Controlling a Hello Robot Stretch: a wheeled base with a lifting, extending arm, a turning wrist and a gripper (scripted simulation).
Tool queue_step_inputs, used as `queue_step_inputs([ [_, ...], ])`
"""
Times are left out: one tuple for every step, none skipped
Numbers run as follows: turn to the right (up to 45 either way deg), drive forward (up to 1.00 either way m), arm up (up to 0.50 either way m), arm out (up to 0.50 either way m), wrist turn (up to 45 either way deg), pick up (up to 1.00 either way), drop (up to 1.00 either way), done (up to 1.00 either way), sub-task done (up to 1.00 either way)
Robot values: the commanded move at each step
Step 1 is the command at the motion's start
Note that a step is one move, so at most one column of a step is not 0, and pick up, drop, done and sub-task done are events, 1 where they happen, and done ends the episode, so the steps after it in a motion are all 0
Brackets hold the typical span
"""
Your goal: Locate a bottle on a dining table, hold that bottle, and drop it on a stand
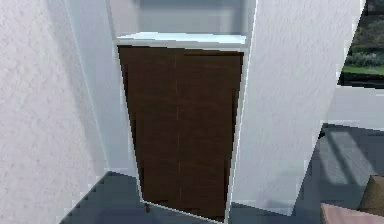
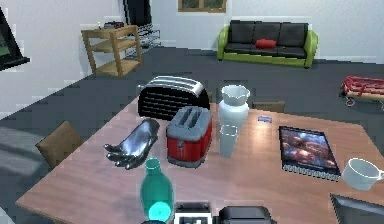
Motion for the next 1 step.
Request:
queue_step_inputs([
  [0.0, 0.00, 0.00, 0.10, 0.0, 0.00, 0.00, 0.00, 0.00],
])
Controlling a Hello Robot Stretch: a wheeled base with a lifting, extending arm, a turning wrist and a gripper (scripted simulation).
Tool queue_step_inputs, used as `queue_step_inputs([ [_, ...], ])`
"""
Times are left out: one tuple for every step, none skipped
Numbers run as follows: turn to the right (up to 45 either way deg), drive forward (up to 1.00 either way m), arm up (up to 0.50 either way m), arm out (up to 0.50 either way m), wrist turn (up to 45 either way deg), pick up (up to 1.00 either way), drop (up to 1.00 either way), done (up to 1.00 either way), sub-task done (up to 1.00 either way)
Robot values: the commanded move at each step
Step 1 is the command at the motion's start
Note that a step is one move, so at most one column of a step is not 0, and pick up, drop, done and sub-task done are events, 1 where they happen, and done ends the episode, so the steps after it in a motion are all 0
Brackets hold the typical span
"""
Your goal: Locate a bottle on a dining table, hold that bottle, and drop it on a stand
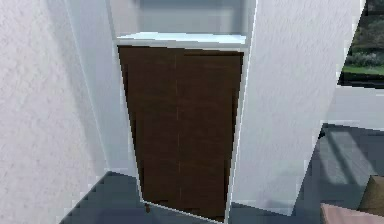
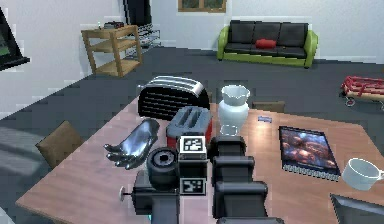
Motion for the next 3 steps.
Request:
queue_step_inputs([
  [0.0, 0.00, 0.00, 0.00, 45.0, 0.00, 0.00, 0.00, 0.00],
  [0.0, 0.00, 0.00, 0.00, 45.0, 0.00, 0.00, 0.00, 0.00],
  [0.0, 0.00, 0.00, 0.00, 45.0, 0.00, 0.00, 0.00, 0.00],
])
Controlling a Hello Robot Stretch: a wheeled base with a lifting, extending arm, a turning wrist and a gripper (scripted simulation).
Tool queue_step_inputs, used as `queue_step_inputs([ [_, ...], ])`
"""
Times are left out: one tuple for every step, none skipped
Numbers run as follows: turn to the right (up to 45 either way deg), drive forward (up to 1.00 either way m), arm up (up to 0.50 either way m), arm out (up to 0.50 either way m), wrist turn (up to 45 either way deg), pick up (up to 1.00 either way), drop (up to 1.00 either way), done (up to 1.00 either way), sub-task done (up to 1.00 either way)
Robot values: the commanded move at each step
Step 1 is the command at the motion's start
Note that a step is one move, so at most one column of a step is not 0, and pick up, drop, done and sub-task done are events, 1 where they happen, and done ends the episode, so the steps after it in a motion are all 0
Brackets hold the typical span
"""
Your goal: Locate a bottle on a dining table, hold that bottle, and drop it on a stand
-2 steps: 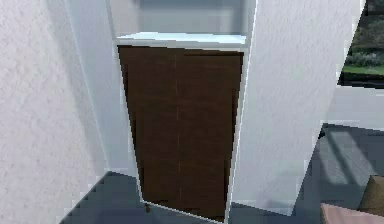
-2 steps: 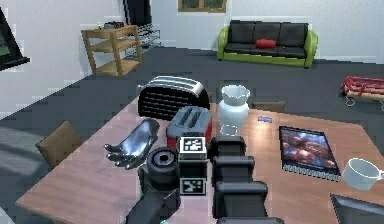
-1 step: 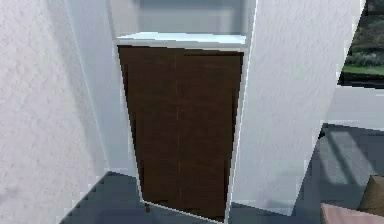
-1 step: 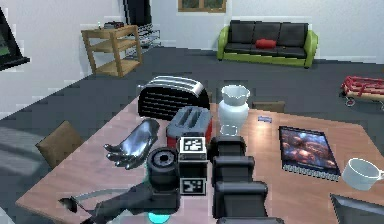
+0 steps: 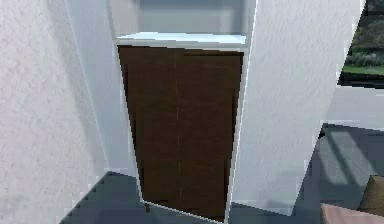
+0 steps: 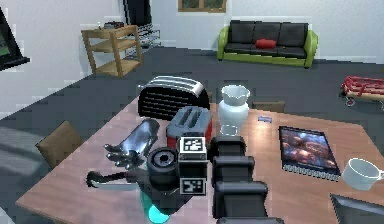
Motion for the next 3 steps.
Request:
queue_step_inputs([
  [0.0, 0.00, 0.00, 0.00, 21.0, 0.00, 0.00, 0.00, 0.00],
  [0.0, 0.00, -0.30, 0.00, 0.0, 0.00, 0.00, 0.00, 0.00],
  [0.0, 0.00, 0.00, 0.00, 0.0, 1.00, 0.00, 0.00, 0.00],
])
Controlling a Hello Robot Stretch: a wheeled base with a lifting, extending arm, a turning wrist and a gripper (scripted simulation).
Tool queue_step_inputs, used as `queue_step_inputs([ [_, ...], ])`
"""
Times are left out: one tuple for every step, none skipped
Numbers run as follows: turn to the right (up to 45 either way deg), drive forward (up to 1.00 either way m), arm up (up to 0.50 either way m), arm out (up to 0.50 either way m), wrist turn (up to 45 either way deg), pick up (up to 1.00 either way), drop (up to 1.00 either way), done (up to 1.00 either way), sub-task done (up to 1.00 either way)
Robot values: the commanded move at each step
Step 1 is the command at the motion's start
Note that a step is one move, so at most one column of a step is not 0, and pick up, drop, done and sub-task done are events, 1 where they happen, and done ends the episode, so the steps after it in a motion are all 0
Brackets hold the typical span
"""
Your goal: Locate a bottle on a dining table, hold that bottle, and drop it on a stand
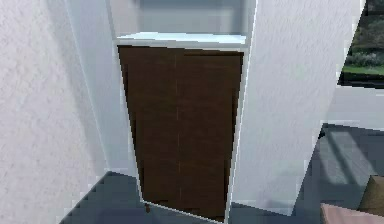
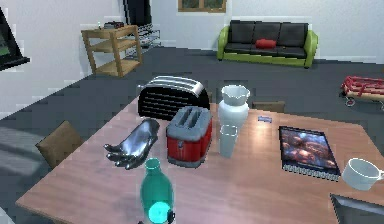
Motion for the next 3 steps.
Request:
queue_step_inputs([
  [0.0, 0.00, 0.10, 0.00, 0.0, 0.00, 0.00, 0.00, 0.00],
  [-45.0, 0.00, 0.00, 0.00, 0.0, 0.00, 0.00, 0.00, 0.00],
  [-27.0, 0.00, 0.00, 0.00, 0.0, 0.00, 0.00, 0.00, 0.00],
])
